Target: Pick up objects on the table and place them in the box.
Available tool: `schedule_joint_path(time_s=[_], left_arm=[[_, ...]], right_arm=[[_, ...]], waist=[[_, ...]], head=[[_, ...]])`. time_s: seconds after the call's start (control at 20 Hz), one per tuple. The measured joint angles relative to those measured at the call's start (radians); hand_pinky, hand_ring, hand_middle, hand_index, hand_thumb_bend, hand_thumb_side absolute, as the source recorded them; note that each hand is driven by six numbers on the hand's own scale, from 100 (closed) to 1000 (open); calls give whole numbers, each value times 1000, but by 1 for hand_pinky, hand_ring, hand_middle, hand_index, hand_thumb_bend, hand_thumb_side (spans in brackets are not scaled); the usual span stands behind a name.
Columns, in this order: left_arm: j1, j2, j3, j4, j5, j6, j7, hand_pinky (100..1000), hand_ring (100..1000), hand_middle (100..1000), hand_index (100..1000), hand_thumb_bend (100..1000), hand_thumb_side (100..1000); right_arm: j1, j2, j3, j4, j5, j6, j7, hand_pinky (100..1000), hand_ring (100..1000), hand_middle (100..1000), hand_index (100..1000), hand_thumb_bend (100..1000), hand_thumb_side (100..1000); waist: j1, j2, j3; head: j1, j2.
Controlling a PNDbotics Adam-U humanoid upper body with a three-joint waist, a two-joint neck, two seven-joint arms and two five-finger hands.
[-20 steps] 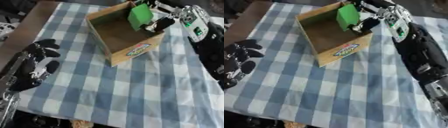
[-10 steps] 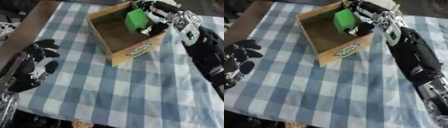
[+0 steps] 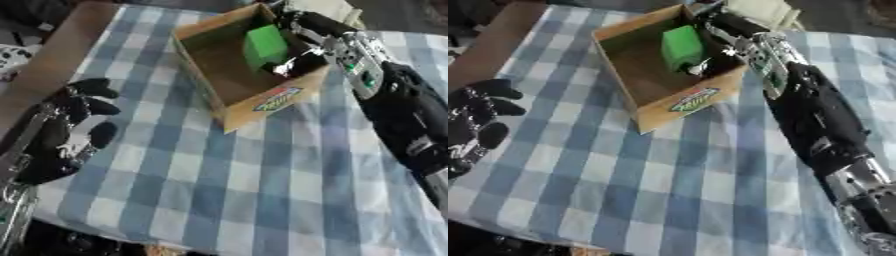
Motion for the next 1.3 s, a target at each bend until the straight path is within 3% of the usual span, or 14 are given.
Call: schedule_joint_path(time_s=[0.5,1.05,1.1,1.15,1.3], left_arm=[[0,0,0,0,0,0,0,790,680,715,865,508,504],[2,0,13,0,-4,0,9,789,679,714,864,508,506],[3,0,16,0,-4,0,11,790,679,713,864,523,492],[4,0,18,0,-5,0,13,790,679,714,864,508,507],[11,1,22,0,-5,0,18,790,679,714,863,507,511]], right_arm=[[5,-9,19,-62,-25,4,-26,855,868,878,958,571,602],[8,-69,53,-262,-180,5,0,832,854,868,941,483,545],[15,-75,57,-290,-198,0,-2,829,852,868,937,535,627],[25,-82,60,-317,-215,-4,-7,825,849,863,934,462,534],[56,-98,68,-402,-269,-12,-27,821,844,857,929,448,503]], waist=[[-4,0,-20],[7,5,-82],[9,6,-91],[10,6,-99],[15,7,-123]], head=[[8,0],[27,0],[31,0],[34,0],[44,0]])
